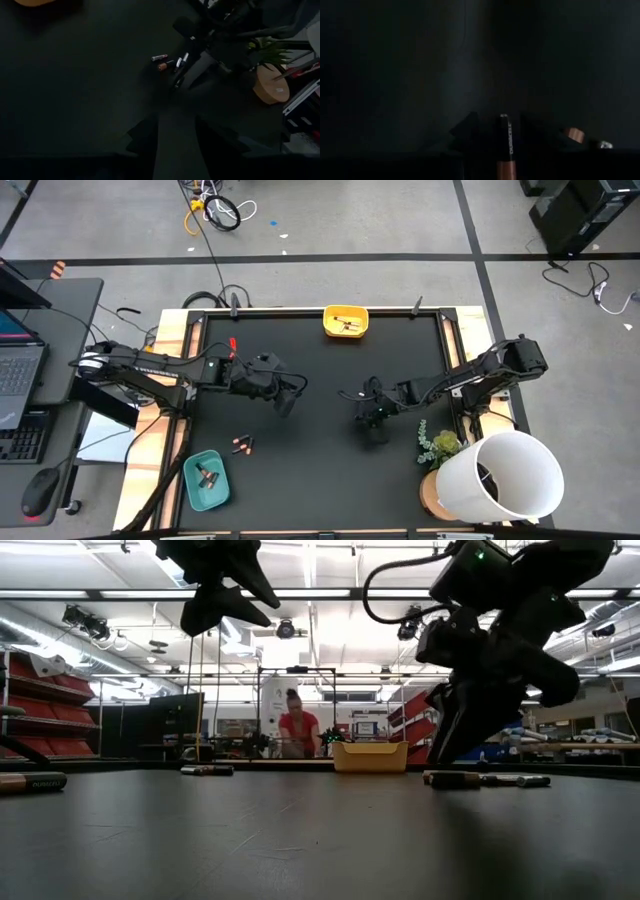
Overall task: Sort batteries
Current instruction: Put the black battery into the green bin
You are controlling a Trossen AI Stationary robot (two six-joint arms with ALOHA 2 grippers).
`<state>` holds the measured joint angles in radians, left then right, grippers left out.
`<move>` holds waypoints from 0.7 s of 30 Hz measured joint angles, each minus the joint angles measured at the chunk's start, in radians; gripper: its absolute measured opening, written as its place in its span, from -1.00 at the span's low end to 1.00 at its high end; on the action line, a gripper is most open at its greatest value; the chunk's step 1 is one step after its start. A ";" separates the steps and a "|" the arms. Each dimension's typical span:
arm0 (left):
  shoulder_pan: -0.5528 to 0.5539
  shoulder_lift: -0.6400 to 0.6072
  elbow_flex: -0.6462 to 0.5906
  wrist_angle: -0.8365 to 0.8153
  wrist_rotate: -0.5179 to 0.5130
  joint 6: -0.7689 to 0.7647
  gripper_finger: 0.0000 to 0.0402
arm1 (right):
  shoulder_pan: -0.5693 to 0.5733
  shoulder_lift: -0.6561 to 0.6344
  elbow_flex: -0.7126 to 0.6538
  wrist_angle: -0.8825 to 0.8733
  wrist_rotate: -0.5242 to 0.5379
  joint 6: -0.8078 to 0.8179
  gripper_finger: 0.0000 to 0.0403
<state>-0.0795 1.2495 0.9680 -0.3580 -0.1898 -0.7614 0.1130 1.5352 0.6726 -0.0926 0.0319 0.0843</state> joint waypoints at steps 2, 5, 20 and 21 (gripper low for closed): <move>0.000 0.000 0.000 0.000 0.000 0.001 -0.27 | -0.005 0.000 -0.012 0.003 0.000 -0.001 -0.39; 0.000 0.000 0.000 -0.001 0.000 0.002 -0.27 | -0.006 0.013 -0.041 0.059 -0.002 0.007 -0.42; 0.000 0.000 0.000 0.000 -0.011 0.002 -0.27 | -0.002 0.107 -0.067 0.129 -0.007 -0.005 -0.88; 0.000 0.000 0.000 0.000 -0.011 0.002 -0.27 | -0.002 0.107 -0.067 0.129 -0.008 -0.005 -0.88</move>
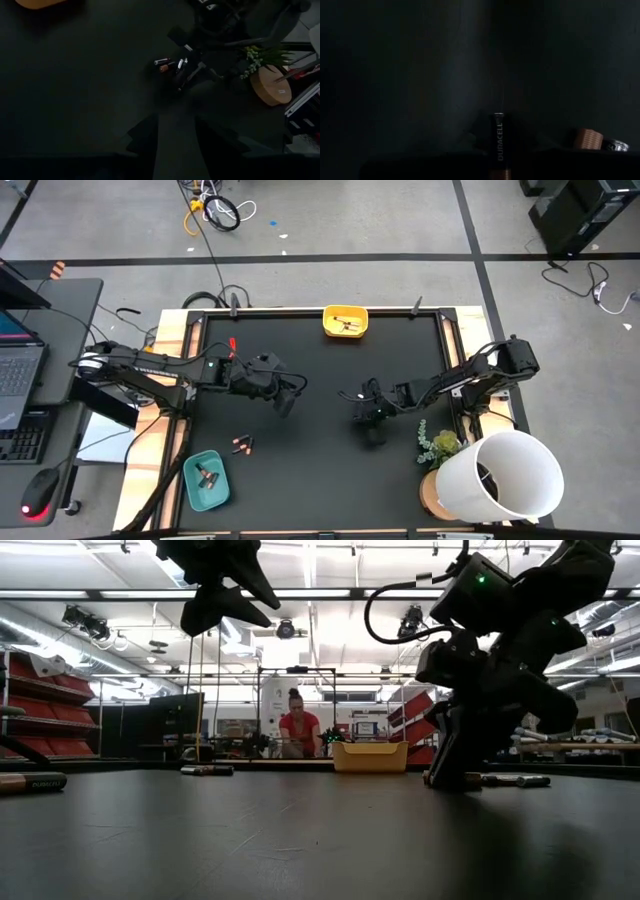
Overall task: Sort batteries
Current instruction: Put the black battery into the green bin
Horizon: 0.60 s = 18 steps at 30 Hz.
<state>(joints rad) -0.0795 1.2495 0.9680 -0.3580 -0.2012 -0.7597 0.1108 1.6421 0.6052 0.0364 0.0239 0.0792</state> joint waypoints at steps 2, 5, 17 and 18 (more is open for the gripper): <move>0.000 0.000 0.000 0.000 0.000 0.000 -0.27 | 0.000 0.000 0.005 -0.004 -0.001 -0.002 -0.88; 0.000 0.000 0.000 0.000 -0.001 -0.001 -0.27 | 0.000 0.004 0.020 -0.013 -0.002 -0.001 -0.88; -0.007 0.000 -0.010 0.016 -0.017 -0.053 -0.27 | -0.028 0.014 0.203 -0.017 0.029 -0.005 -0.97; -0.015 -0.001 -0.020 0.026 -0.028 -0.063 -0.27 | -0.034 0.014 0.219 -0.001 0.030 -0.004 -0.97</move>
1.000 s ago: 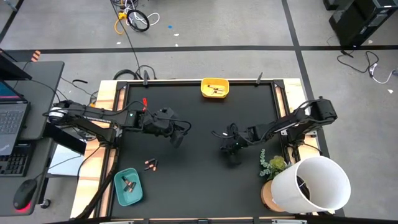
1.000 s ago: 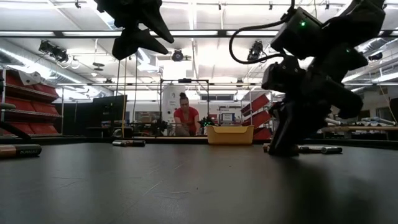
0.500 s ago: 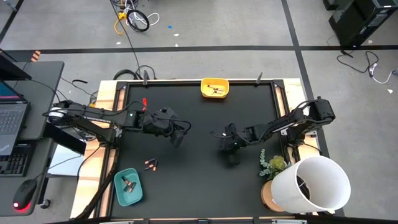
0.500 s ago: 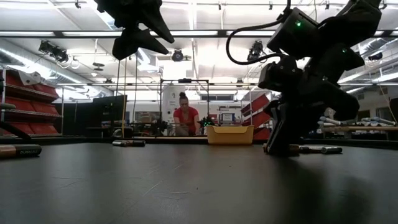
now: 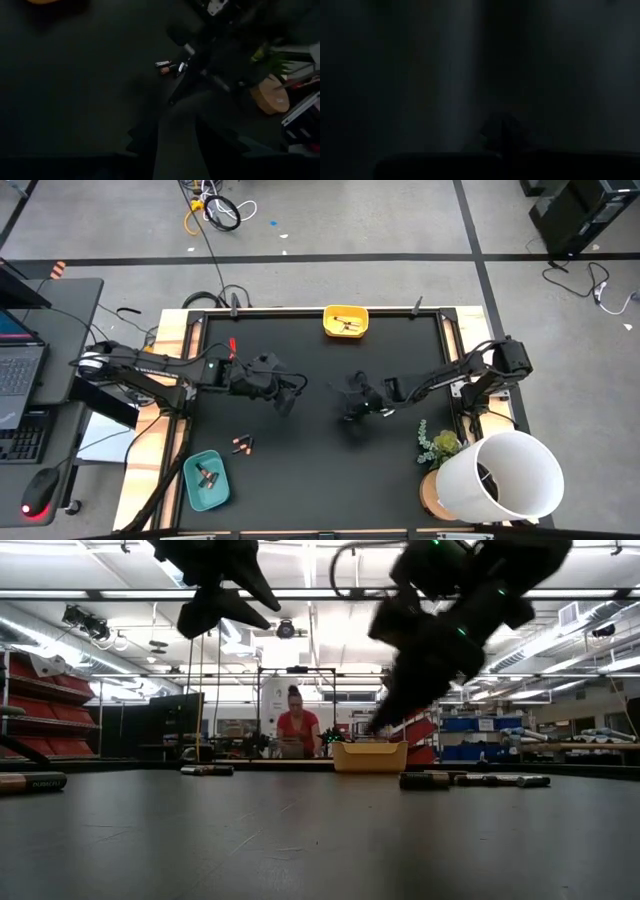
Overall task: Sort batteries
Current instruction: Put the black battery into the green bin
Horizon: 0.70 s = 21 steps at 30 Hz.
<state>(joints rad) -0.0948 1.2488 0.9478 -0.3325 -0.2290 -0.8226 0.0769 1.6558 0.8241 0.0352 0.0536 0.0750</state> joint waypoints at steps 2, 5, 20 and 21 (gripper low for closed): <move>-0.021 0.000 -0.022 0.024 -0.020 -0.021 -0.27 | -0.015 -0.001 0.026 0.013 0.002 0.000 -0.98; -0.035 0.000 -0.061 0.068 -0.008 -0.063 -0.27 | -0.050 -0.001 0.058 -0.020 -0.066 0.011 -0.98; -0.050 0.000 -0.082 0.113 0.016 -0.075 -0.27 | -0.074 -0.023 0.089 -0.422 -0.252 -0.073 -0.30; -0.050 0.000 -0.082 0.114 0.016 -0.073 -0.27 | -0.074 -0.023 0.089 -0.421 -0.247 -0.086 -0.24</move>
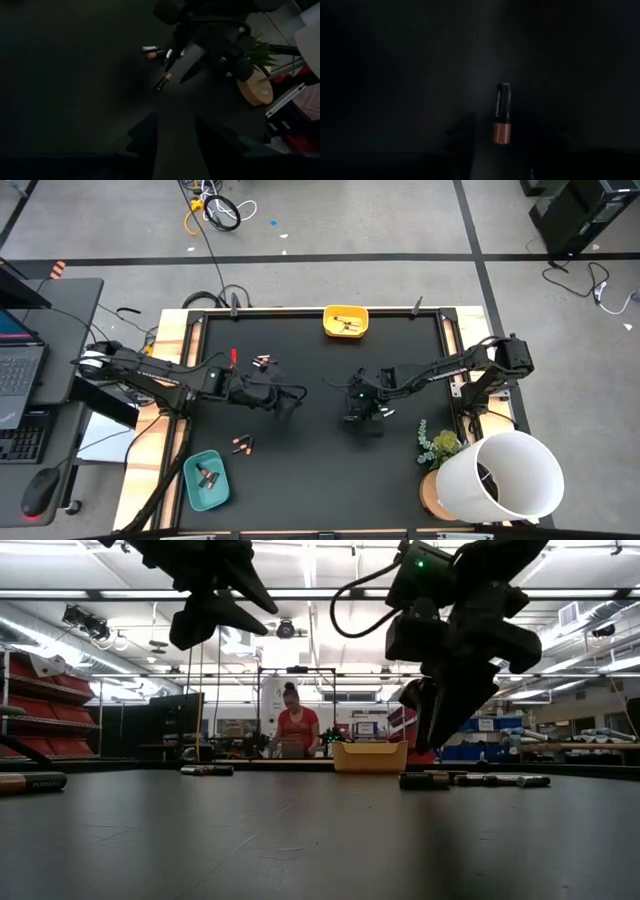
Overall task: Sort batteries
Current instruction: Put the black battery into the green bin
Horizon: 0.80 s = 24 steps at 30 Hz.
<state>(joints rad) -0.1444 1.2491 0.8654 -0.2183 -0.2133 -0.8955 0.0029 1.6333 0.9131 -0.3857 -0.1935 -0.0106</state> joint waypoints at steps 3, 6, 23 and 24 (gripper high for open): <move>0.000 0.000 0.000 0.003 -0.003 0.004 -0.27 | -0.001 0.002 0.001 0.008 0.018 -0.032 -0.11; 0.000 0.000 0.000 0.008 -0.007 0.006 -0.27 | -0.001 0.002 -0.019 0.043 0.037 -0.044 -0.08; 0.000 0.000 0.000 0.012 -0.014 0.028 -0.27 | 0.057 0.003 -0.154 0.197 0.111 -0.031 -0.24; 0.000 0.000 0.000 0.013 -0.014 0.028 -0.27 | 0.057 0.003 -0.171 0.212 0.123 -0.020 -0.25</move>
<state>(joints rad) -0.1440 1.2491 0.8654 -0.2058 -0.2276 -0.8675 0.0597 1.6366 0.7419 -0.1741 -0.0706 -0.0310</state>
